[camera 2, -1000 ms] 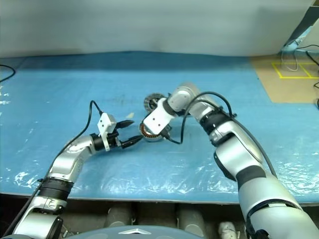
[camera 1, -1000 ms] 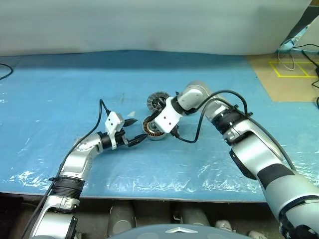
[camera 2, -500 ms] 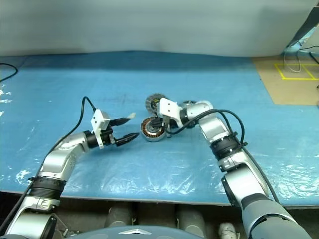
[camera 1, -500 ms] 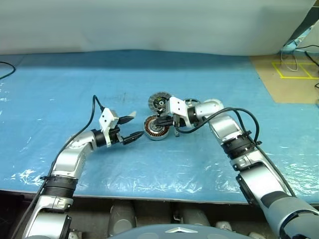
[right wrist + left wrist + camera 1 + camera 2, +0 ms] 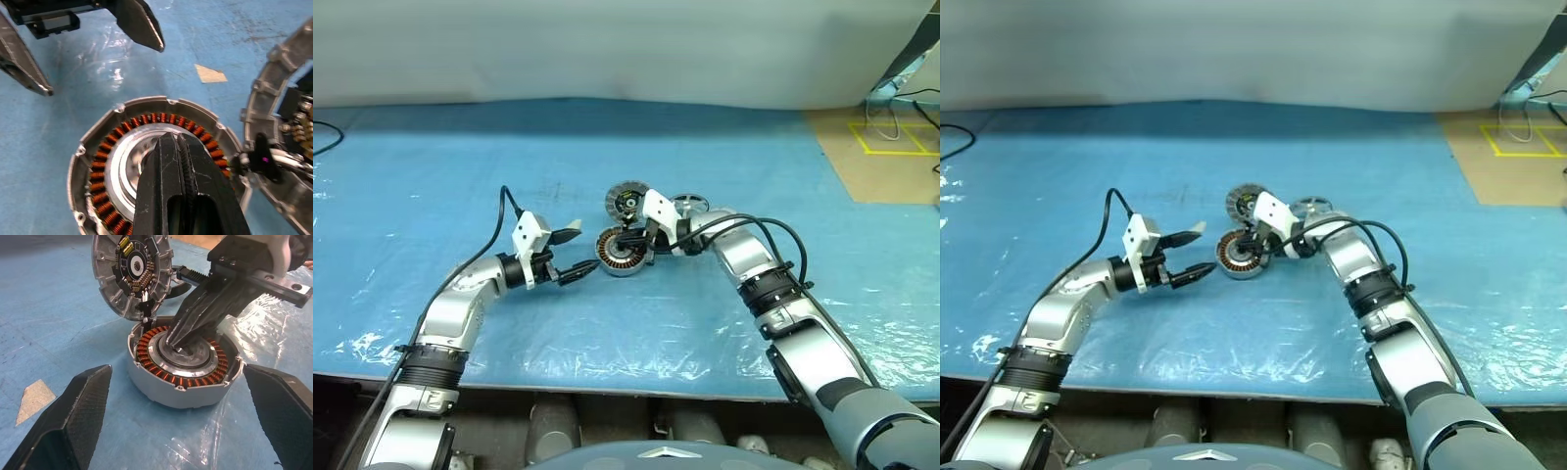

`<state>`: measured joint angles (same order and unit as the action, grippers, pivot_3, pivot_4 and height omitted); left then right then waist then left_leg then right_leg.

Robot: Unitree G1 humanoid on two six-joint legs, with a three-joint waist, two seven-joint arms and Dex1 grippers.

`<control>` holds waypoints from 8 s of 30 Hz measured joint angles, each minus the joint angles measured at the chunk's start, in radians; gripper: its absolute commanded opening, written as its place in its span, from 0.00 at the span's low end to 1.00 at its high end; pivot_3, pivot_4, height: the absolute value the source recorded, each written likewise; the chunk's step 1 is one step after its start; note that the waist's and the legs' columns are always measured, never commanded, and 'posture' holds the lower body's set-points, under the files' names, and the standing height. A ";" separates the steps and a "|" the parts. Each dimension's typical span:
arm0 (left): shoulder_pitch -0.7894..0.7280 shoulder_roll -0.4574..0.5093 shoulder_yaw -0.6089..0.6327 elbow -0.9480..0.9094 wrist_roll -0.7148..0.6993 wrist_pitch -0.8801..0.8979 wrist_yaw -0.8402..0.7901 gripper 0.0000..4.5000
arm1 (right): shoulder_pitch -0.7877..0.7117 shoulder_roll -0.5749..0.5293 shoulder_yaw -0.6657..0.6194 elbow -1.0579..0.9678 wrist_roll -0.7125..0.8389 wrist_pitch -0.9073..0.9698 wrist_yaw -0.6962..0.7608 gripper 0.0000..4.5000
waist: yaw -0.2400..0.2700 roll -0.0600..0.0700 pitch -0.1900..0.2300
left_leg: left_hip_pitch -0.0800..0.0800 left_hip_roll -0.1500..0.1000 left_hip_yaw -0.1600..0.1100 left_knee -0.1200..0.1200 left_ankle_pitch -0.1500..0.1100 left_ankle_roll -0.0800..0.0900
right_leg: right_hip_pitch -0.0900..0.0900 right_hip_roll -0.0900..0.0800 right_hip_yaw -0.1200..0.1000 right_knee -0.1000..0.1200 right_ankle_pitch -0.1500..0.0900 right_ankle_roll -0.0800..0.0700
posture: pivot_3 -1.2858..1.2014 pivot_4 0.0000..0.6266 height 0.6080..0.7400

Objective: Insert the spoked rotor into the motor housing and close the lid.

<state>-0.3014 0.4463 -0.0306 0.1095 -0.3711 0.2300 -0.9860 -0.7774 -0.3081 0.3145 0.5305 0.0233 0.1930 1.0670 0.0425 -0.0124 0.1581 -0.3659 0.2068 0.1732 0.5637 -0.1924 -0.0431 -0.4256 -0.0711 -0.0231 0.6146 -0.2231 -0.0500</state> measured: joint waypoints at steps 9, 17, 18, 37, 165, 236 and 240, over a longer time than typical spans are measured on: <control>-0.003 -0.010 0.000 0.015 0.003 -0.007 0.000 1.00 | 0.007 0.011 0.066 0.043 -0.110 -0.208 -0.075 0.01 | -0.002 0.000 0.000 | 0.017 0.000 0.000 -0.001 -0.002 0.003 | 0.015 0.000 0.001 0.000 0.000 0.001 | 0.52 0.24 1.00; -0.003 -0.014 -0.004 0.034 0.014 -0.028 -0.004 1.00 | 0.019 0.038 0.016 0.031 -0.070 -0.138 -0.068 0.01 | -0.004 0.000 0.000 | 0.018 0.001 0.000 -0.004 -0.002 0.003 | 0.016 0.000 0.001 -0.002 -0.001 0.001 | 0.52 0.24 1.00; -0.003 -0.016 -0.005 0.034 0.017 -0.029 -0.004 1.00 | 0.019 0.045 -0.002 0.030 -0.049 -0.108 -0.067 0.01 | -0.004 0.000 0.000 | 0.016 0.000 0.000 -0.004 -0.002 0.003 | 0.014 0.000 0.001 -0.003 0.000 0.001 | 0.52 0.24 1.00; -0.008 -0.026 -0.016 0.074 0.030 -0.071 -0.015 1.00 | 0.064 0.030 -0.027 -0.071 0.041 0.064 -0.007 0.01 | 0.000 0.000 0.000 | 0.001 0.000 0.000 -0.002 0.000 0.000 | 0.001 0.000 -0.002 -0.004 0.001 0.000 | 0.52 0.24 1.00; -0.002 -0.054 -0.039 0.068 0.042 -0.079 -0.004 1.00 | 0.010 -0.090 0.089 -0.295 -0.099 0.097 -0.116 0.01 | 0.020 0.003 -0.003 | 0.007 0.005 -0.001 -0.008 0.000 -0.009 | 0.005 0.011 0.002 -0.006 -0.002 0.000 | 0.52 0.24 1.00; -0.005 -0.064 -0.042 0.112 0.046 -0.105 0.013 1.00 | -0.054 -0.042 0.093 -0.193 -0.179 0.104 -0.083 0.00 | 0.024 0.002 -0.003 | 0.007 0.007 -0.001 -0.001 0.000 -0.009 | 0.005 0.012 0.002 0.000 -0.002 -0.001 | 0.52 0.24 1.00; -0.005 -0.064 -0.042 0.112 0.046 -0.104 0.013 1.00 | -0.027 -0.035 0.038 -0.195 -0.112 0.112 -0.073 0.00 | 0.024 0.002 -0.003 | 0.007 0.007 -0.001 -0.001 0.000 -0.009 | 0.005 0.012 0.002 0.000 -0.002 -0.001 | 0.52 0.24 1.00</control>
<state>-0.3065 0.3819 -0.0727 0.2212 -0.3250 0.1255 -0.9727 -0.8040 -0.3434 0.3529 0.3357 -0.0892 0.3050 0.9944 0.0669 -0.0102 0.1554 -0.3592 0.2139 0.1725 0.5624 -0.1927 -0.0520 -0.4208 -0.0595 -0.0207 0.6145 -0.2246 -0.0515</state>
